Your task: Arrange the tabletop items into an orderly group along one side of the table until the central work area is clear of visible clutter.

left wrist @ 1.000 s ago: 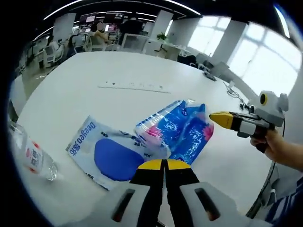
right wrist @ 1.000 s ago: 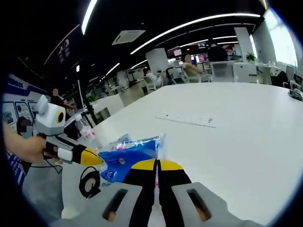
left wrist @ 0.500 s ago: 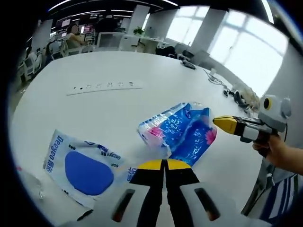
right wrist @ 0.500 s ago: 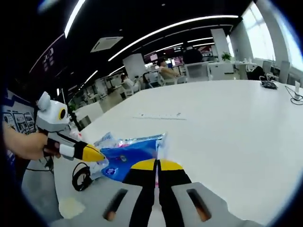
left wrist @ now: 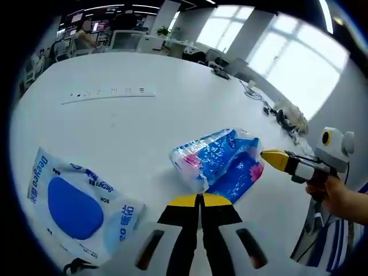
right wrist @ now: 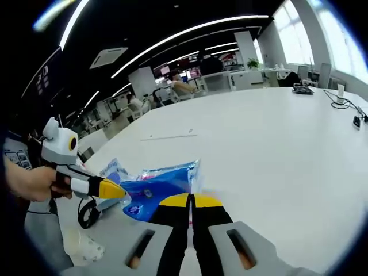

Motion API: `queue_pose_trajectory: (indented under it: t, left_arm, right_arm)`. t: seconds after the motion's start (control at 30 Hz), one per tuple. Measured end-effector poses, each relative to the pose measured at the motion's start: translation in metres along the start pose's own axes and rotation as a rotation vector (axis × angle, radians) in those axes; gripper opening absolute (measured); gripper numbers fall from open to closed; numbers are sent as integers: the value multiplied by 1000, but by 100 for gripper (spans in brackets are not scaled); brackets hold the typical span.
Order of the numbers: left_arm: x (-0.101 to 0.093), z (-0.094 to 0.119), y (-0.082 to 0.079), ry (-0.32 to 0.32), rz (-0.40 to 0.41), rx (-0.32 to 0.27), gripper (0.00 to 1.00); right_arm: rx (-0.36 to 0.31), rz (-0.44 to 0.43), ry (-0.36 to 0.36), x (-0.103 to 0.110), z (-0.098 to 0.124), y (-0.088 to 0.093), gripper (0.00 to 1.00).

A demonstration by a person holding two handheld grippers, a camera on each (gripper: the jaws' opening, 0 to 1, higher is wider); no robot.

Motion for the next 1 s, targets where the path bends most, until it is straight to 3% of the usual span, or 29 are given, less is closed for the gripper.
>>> queue_pose_trajectory:
  t: [0.3, 1.0]
  left_arm:
    - [2, -12, 3, 5, -14, 21, 0]
    - [4, -28, 14, 5, -37, 92, 0]
  right_arm:
    - [39, -24, 36, -10, -1, 18, 0]
    - [118, -37, 79, -18, -4, 37, 0]
Point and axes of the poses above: the point that each gripper's makers call its tool centre point, and the gripper's own axes: z roughly backward along the fingers, x roughly to its left, y roughly out of its underside, the point moved 6 cm from there along z, roughly backward along the fingers, and after that the axes turned 1 degree about -x, right-handed, at the moved point
